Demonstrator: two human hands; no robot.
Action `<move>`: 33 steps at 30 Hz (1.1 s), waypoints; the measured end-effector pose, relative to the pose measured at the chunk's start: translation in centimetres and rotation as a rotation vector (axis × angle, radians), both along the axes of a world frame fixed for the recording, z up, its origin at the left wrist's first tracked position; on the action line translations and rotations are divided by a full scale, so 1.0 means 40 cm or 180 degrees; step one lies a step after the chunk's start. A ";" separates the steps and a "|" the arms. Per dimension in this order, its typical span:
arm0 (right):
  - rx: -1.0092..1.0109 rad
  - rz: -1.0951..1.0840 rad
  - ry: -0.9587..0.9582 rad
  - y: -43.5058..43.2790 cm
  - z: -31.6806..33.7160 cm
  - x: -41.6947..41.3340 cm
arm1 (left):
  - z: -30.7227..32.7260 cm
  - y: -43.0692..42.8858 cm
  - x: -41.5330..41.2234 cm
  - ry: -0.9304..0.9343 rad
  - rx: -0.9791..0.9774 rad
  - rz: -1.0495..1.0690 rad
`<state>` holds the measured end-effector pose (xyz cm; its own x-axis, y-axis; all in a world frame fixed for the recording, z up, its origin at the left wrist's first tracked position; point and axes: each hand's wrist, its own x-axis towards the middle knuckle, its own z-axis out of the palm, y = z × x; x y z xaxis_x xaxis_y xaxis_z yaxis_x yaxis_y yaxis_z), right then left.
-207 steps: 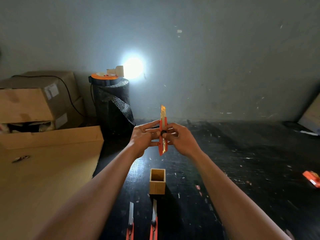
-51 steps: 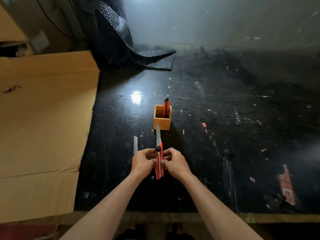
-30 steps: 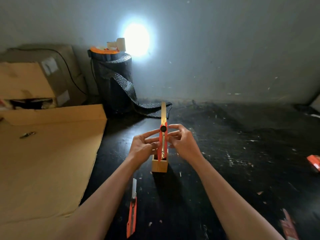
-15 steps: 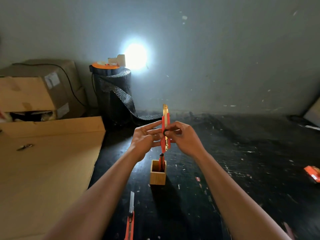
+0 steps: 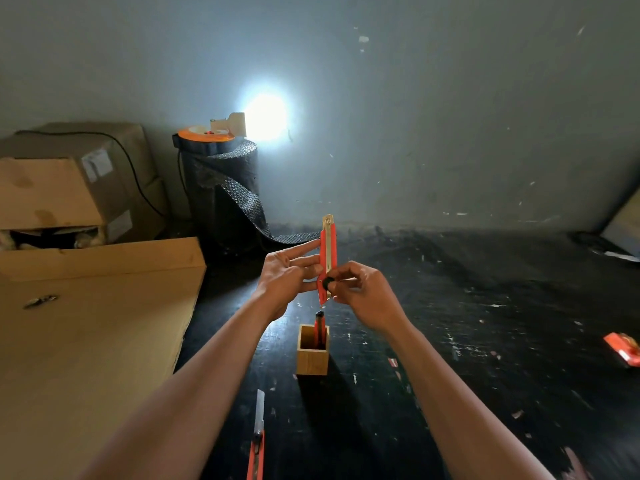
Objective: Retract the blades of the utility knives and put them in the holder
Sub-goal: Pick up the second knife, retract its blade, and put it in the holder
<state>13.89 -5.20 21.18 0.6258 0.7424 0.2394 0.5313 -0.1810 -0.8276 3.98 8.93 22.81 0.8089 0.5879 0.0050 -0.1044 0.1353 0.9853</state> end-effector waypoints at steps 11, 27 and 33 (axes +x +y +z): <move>-0.0110 -0.0276 -0.0190 0.006 0.000 -0.016 | 0.006 -0.005 0.010 0.0006 0.0170 -0.0007; -0.0095 -0.0200 -0.0393 0.000 -0.011 -0.017 | 0.007 -0.002 0.013 -0.0010 0.0202 0.0076; -0.0060 -0.0286 -0.0283 0.006 -0.016 -0.013 | 0.001 -0.001 0.018 0.0005 0.0259 0.0061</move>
